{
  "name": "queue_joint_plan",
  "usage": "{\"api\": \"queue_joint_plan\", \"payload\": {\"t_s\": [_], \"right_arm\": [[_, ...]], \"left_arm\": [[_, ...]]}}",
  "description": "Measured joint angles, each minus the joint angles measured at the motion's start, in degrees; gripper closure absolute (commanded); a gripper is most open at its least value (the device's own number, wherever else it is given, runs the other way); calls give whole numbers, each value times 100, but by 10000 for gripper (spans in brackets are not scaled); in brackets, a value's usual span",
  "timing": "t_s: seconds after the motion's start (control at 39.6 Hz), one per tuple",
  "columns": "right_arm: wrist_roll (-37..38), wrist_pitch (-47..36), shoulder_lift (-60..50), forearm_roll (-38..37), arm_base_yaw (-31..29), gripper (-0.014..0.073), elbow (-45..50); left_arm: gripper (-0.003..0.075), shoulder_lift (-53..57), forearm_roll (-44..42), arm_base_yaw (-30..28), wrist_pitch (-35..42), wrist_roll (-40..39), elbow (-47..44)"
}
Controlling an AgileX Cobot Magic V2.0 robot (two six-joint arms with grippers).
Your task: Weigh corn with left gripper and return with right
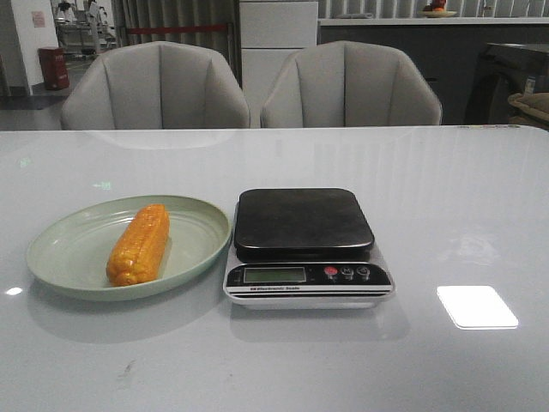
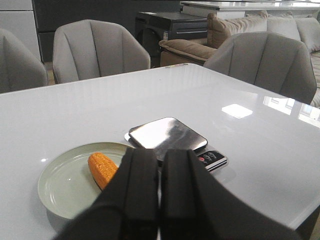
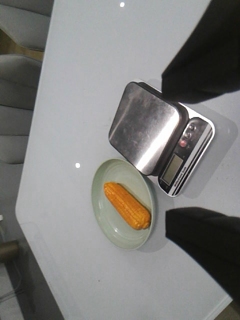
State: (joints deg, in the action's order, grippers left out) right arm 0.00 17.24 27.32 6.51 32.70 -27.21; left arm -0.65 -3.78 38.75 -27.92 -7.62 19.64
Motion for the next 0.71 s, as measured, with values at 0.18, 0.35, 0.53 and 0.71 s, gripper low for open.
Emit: {"api": "queue_joint_plan", "payload": {"t_s": [0.18,0.35,0.53,0.71], "right_arm": [[0,-877,-820,0,0,49,846],[0,-1572,-925,0,0,49,1398],[0,-1612,-925,0,0,64,1572],[0,-1612,-925,0,0,342,1576]], "left_arm": [[606,0,0,0,0,0,0],[606,0,0,0,0,0,0],[606,0,0,0,0,0,0],[606,0,0,0,0,0,0]]}}
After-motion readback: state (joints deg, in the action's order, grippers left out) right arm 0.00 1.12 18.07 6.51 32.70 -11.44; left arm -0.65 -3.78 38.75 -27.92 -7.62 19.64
